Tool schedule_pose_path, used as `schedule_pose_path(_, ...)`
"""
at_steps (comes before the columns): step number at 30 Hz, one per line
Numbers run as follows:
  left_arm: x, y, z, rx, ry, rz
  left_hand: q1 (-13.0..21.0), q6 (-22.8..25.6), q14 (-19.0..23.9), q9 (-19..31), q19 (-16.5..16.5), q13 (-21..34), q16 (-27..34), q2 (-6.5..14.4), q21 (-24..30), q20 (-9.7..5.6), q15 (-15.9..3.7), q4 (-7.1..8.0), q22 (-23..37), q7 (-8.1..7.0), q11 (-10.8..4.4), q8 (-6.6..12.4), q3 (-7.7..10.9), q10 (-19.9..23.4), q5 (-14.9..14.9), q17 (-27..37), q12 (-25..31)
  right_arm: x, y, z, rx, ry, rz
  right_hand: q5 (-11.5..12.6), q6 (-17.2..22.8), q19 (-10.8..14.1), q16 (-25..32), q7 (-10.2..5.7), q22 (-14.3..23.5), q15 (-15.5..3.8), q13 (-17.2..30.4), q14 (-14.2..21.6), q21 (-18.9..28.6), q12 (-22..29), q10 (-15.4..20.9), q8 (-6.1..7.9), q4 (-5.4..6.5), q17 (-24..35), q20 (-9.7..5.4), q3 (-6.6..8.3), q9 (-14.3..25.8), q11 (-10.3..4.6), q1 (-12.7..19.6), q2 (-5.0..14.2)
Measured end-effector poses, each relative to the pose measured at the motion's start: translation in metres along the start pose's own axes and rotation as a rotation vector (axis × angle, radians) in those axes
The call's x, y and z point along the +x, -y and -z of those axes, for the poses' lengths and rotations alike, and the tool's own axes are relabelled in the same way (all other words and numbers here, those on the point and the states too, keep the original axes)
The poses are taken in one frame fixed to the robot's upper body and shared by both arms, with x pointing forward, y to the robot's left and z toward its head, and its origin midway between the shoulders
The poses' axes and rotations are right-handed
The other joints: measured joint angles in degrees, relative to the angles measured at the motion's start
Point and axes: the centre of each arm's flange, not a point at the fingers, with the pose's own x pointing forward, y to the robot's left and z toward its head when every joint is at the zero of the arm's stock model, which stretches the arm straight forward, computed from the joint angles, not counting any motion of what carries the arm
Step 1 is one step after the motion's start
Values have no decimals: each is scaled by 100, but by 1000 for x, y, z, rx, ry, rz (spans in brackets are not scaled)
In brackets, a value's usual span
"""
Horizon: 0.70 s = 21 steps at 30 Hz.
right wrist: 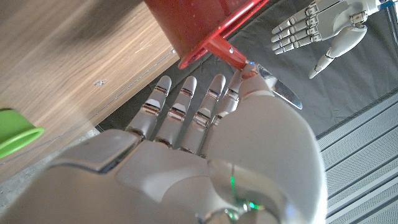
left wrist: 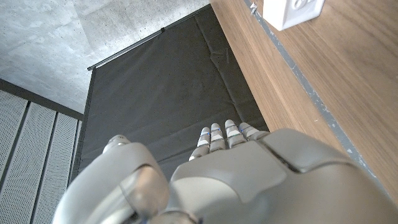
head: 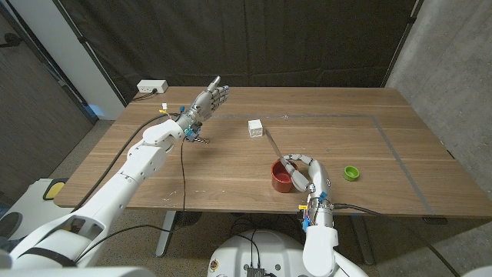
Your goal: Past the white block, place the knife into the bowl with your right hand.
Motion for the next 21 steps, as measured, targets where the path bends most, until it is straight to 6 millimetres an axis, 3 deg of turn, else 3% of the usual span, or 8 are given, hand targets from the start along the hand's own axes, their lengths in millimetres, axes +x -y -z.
schedule_pose_path(8,-1,2,0,1,2,-2,68,0,0,0,0,0,0,-51,0,0,0,0,0,0,0,0,0,0,0,0,0,0,1,0,-4,-8,-25,-1,-196,-156,0,-215,0,20,0,-326,0,-74,-372,-50,-7,0,56,40,82,50,-154,34)
schedule_pose_path(15,-3,2,-1,5,2,-2,68,0,0,0,0,0,0,-50,0,-1,0,0,0,0,-11,0,0,12,0,0,0,-1,0,0,-4,-12,-44,1,-396,-212,0,-202,-1,23,0,-400,0,-74,-504,-112,5,-1,112,58,95,122,-319,1)
schedule_pose_path(21,-4,2,0,7,-2,-1,89,0,32,0,0,0,0,-29,0,-1,-31,-25,0,0,-22,0,-25,22,0,0,0,-2,-1,1,-3,-11,-63,-25,-586,-211,0,-193,-1,39,1,-427,0,-72,-601,-155,79,-1,112,-15,92,157,-503,-77)
